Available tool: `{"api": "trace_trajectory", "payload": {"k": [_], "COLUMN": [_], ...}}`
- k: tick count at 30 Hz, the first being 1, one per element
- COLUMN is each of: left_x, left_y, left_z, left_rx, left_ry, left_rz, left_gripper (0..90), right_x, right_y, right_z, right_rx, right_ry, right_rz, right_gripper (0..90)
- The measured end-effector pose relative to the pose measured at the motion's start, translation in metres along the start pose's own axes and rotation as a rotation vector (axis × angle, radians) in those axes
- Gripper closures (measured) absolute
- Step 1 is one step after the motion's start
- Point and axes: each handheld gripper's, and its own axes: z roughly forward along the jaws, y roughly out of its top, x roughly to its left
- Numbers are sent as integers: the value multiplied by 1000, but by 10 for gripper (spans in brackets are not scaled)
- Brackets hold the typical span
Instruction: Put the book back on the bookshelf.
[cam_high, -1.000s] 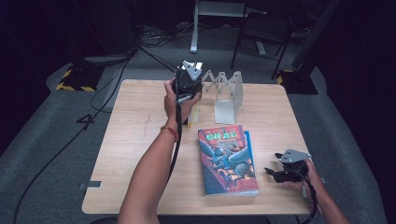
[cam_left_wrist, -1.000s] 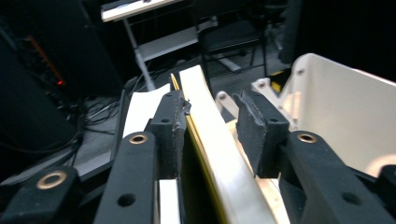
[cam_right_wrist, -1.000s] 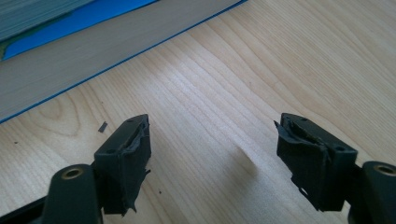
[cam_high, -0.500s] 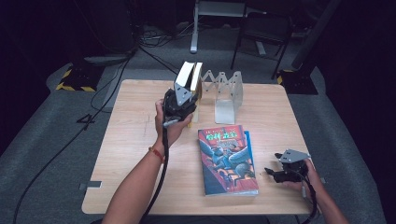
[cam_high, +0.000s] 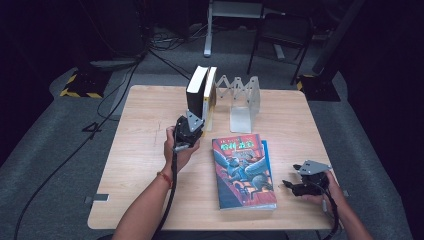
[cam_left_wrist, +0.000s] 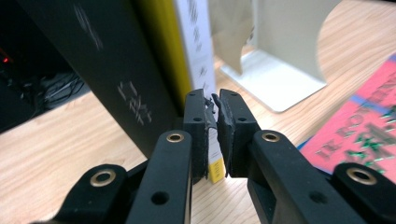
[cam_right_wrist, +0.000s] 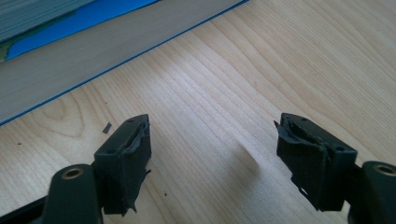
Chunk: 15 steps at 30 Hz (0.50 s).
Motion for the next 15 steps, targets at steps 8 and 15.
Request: {"api": "trace_trajectory", "payload": {"k": [8, 15], "left_x": [-2, -1], "left_y": [-4, 0], "left_z": [18, 25], "left_rx": [32, 43], "left_ry": [18, 49], "left_rz": [12, 19], "left_gripper": [818, 822], "right_x": [0, 0], "right_y": [-1, 0], "right_z": [0, 0], "right_rx": [1, 0], "right_ry": [0, 0], "right_rz": [3, 1], "right_gripper": [268, 268]}}
